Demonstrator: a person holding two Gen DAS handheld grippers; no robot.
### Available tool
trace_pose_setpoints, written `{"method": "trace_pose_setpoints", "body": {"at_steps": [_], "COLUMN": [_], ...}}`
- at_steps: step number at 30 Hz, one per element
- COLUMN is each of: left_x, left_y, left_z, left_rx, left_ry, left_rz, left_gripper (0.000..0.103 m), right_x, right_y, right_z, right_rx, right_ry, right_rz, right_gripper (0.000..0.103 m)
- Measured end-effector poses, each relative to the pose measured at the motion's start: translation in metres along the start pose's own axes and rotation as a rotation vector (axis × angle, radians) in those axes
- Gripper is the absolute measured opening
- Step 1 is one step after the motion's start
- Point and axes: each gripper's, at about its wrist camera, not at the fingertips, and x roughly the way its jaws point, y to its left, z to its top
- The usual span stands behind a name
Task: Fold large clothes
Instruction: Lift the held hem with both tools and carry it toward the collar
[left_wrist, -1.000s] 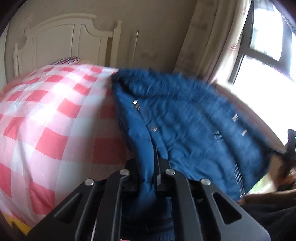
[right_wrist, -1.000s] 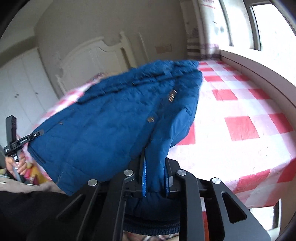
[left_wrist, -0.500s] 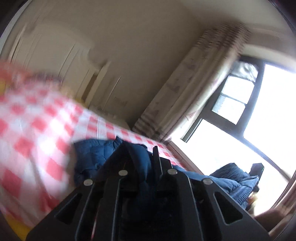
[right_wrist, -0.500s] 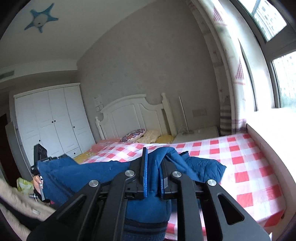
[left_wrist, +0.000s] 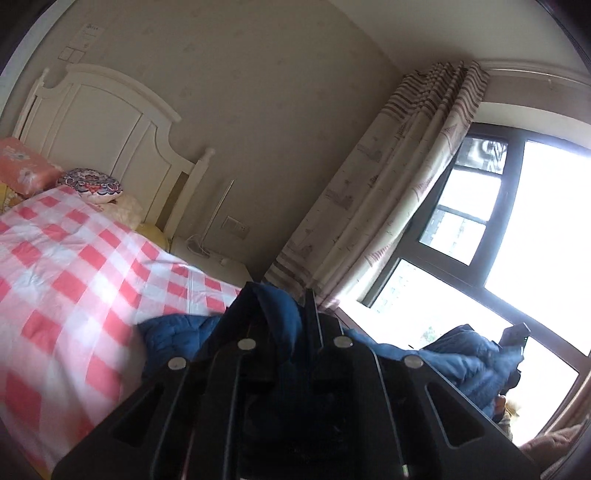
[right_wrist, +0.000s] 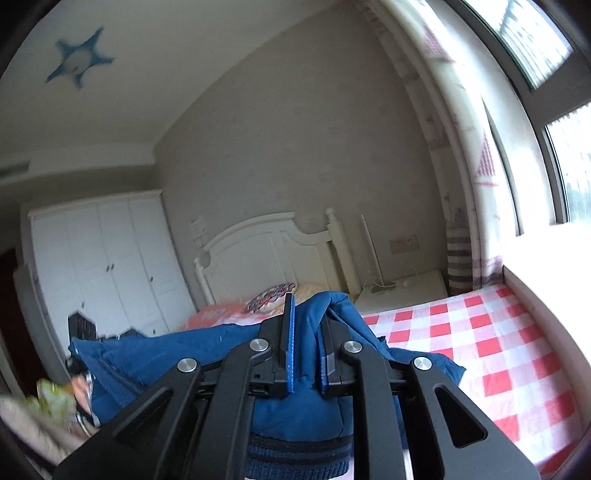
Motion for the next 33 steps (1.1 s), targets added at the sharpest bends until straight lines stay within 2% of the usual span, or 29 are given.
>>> {"method": "trace_pose_setpoints", "body": {"at_steps": [5, 8, 12, 15, 17, 20, 22, 24, 25, 26, 27, 28, 29, 30, 31, 32, 33], "left_x": [-0.054, -0.065, -0.055, -0.02, 0.025, 0.11, 0.169, 0.211, 0.228, 0.233, 0.232, 0.224, 0.218, 0.21, 0.203, 0.195, 0.183], "left_y": [-0.033, -0.035, -0.027, -0.015, 0.008, 0.059, 0.105, 0.149, 0.174, 0.189, 0.201, 0.211, 0.215, 0.219, 0.219, 0.217, 0.212], "left_z": [-0.015, -0.013, -0.008, 0.002, 0.011, 0.013, 0.0, -0.023, -0.041, -0.052, -0.06, -0.064, -0.065, -0.062, -0.057, -0.051, -0.04], "left_rx": [0.09, 0.084, 0.021, -0.021, -0.087, -0.212, -0.333, -0.453, -0.525, -0.58, -0.633, -0.683, -0.706, -0.709, -0.69, -0.658, -0.588], "left_ry": [-0.032, -0.057, -0.057, -0.012, 0.043, 0.161, 0.267, 0.392, 0.456, 0.478, 0.458, 0.418, 0.4, 0.381, 0.361, 0.334, 0.28], "left_rz": [-0.026, -0.038, -0.066, -0.075, -0.043, 0.047, 0.146, 0.26, 0.315, 0.314, 0.267, 0.199, 0.163, 0.145, 0.158, 0.195, 0.278], "left_gripper": [0.009, 0.01, 0.01, 0.01, 0.012, 0.019, 0.021, 0.025, 0.029, 0.031, 0.032, 0.035, 0.039, 0.042, 0.054, 0.071, 0.075], "right_x": [-0.055, -0.07, -0.06, -0.03, 0.014, 0.095, 0.145, 0.19, 0.202, 0.209, 0.207, 0.203, 0.195, 0.186, 0.177, 0.168, 0.162], "right_y": [0.039, 0.037, 0.023, 0.003, -0.025, -0.083, -0.125, -0.173, -0.192, -0.21, -0.219, -0.226, -0.231, -0.233, -0.235, -0.233, -0.229], "right_z": [-0.009, -0.01, -0.009, -0.004, -0.003, -0.013, -0.032, -0.065, -0.083, -0.104, -0.115, -0.122, -0.125, -0.124, -0.12, -0.11, -0.101], "right_rx": [-0.135, -0.125, -0.063, 0.009, 0.079, 0.204, 0.295, 0.444, 0.523, 0.612, 0.652, 0.69, 0.729, 0.739, 0.727, 0.678, 0.627], "right_ry": [0.017, 0.005, -0.013, 0.016, 0.067, 0.187, 0.283, 0.404, 0.461, 0.498, 0.503, 0.482, 0.44, 0.412, 0.385, 0.361, 0.347], "right_rz": [0.003, -0.011, 0.014, 0.012, -0.037, -0.144, -0.187, -0.232, -0.254, -0.272, -0.271, -0.236, -0.171, -0.172, -0.205, -0.236, -0.249], "right_gripper": [0.016, 0.016, 0.016, 0.016, 0.016, 0.017, 0.019, 0.024, 0.036, 0.051, 0.059, 0.079, 0.099, 0.099, 0.099, 0.099, 0.099]}}
